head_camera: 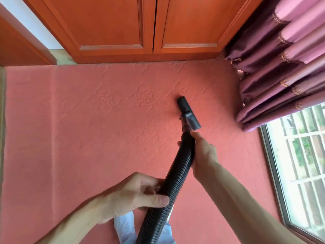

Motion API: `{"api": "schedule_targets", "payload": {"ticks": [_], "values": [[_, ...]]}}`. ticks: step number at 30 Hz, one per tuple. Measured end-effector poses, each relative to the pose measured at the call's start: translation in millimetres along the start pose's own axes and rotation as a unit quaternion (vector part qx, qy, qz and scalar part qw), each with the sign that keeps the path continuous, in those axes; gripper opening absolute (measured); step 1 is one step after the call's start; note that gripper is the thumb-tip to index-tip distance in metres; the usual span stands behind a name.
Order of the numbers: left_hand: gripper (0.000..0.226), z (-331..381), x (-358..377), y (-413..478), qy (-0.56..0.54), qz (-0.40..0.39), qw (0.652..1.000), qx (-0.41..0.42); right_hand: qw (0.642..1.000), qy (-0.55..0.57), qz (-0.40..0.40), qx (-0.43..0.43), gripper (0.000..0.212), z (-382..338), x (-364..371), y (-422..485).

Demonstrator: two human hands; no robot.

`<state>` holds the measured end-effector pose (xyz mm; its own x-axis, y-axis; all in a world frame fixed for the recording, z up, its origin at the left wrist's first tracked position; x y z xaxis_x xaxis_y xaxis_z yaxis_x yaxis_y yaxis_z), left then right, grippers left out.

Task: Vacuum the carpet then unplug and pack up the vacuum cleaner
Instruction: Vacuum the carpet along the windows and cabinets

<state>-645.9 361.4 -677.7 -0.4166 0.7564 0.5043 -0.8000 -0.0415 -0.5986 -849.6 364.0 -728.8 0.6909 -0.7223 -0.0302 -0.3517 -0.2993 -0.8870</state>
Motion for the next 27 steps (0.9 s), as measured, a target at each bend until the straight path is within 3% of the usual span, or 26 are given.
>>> {"api": "schedule_targets", "payload": {"ticks": [4,9,15,19,23,27], "values": [[0.020,5,-15,-22,0.001,0.025,1.000,0.008,0.999,-0.021,0.025,0.006,0.028,1,24,0],[0.028,13,-18,0,0.005,0.114,0.991,0.064,0.997,-0.040,0.063,-0.008,0.028,-15,25,34],[0.024,37,-27,90,0.001,0.162,0.984,0.076,0.994,-0.018,0.100,-0.047,0.020,-70,6,102],[0.023,66,-29,163,0.001,0.163,0.984,0.065,0.992,-0.013,0.105,-0.066,0.029,-123,-18,148],[0.021,96,-22,230,-0.016,0.160,0.985,0.061,0.990,-0.023,0.104,-0.090,0.013,-178,-46,180],[0.023,118,-16,269,-0.028,0.181,0.981,0.061,0.989,-0.066,0.102,-0.086,0.023,-211,-63,205]]}}
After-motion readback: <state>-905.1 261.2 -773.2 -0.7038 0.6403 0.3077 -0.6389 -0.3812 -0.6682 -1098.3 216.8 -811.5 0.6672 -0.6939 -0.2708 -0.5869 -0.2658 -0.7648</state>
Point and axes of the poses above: each hand's wrist, its own y-axis towards the middle knuckle, its own x-axis out of the palm, z = x × y, the point moved 3 cm from there along y, towards the middle knuckle, and after that the axes turned 7 degrees about -z, right-handed, at the moved point
